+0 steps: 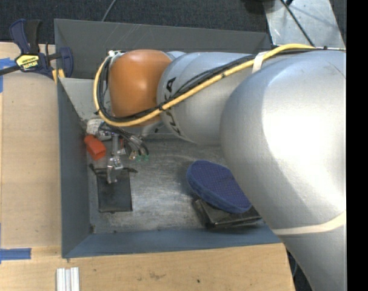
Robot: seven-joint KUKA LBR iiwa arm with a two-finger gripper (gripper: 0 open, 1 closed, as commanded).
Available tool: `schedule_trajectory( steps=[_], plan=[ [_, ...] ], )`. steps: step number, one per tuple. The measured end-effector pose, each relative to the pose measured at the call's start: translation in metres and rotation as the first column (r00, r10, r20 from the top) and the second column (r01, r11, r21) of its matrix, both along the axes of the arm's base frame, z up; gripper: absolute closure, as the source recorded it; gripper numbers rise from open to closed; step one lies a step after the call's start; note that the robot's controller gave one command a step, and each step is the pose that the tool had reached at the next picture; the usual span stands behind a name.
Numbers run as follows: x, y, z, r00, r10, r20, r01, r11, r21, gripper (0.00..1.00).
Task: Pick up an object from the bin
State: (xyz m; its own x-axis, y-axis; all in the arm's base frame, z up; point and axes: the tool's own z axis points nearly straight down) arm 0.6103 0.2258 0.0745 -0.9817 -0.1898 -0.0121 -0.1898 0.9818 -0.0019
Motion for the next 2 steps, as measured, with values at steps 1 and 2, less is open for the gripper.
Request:
schedule_trajectory(
  steps=[1,2],
  plan=[
    [0.002,0.001,0.003,1.000,-0.002,0.009,0.002,1.000,0.005,1.00],
    [-0.003,0.003,0.133,1.000,-0.007,0.000,0.007,1.000,0.004,1.00]
  ],
)
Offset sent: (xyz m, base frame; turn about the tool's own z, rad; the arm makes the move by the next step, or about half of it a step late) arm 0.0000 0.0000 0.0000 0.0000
